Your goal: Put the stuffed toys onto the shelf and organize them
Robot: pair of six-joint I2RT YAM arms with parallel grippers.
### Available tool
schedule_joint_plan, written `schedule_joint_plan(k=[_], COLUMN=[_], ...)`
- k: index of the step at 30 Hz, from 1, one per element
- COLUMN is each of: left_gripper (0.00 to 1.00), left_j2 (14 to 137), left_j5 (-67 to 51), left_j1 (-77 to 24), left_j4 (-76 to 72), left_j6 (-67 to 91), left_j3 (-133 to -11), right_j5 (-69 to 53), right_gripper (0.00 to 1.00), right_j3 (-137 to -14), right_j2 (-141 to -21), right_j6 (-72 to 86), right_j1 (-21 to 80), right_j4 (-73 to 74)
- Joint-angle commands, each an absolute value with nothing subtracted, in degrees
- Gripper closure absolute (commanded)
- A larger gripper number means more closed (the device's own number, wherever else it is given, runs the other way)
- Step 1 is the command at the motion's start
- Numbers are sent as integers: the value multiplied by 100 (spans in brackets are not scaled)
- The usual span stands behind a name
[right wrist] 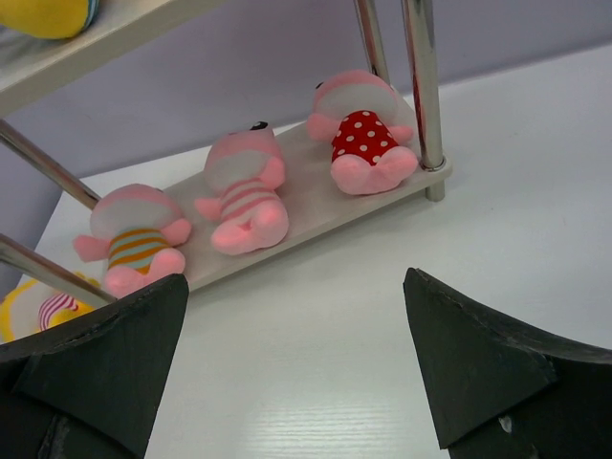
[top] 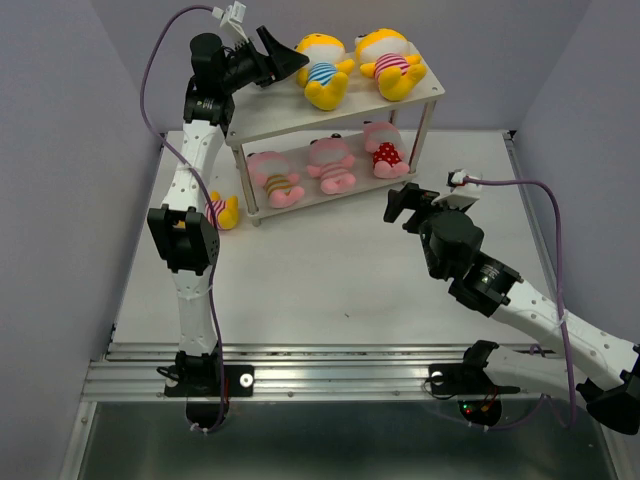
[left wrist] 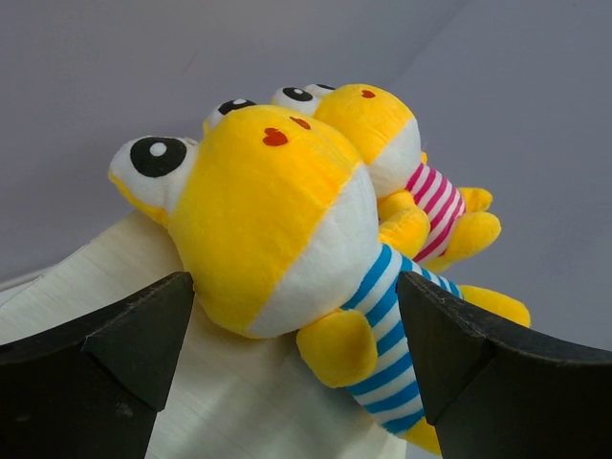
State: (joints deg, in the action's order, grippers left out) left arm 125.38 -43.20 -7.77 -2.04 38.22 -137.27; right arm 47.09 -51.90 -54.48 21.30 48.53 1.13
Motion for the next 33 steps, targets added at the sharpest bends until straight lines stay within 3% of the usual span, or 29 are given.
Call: schedule_joint_plan(k=[1, 24, 27, 33], left_gripper=[1, 1, 1, 1], left_j2=[11988, 10250, 9521, 7342], left_j5=[-4755, -2911, -1919, 156], left_j1=[-730, -686, -686, -686], left_j4=[-852, 1554, 2222, 2549], left_j6=[4104, 2647, 2593, 3225], left_j3=[-14045, -13703, -13036, -9787], right_j5=[4702, 4439, 4482, 4938], right_gripper=[0, 0, 0, 0], right_j3=[-5229, -5221, -5133, -4870], right_j2=[-5449, -5002, -4721, -4070], right_j6=[2215, 2250, 2267, 2654], right_j1=[4913, 4913, 4913, 4913], right_j4=[-18, 334, 482, 1141])
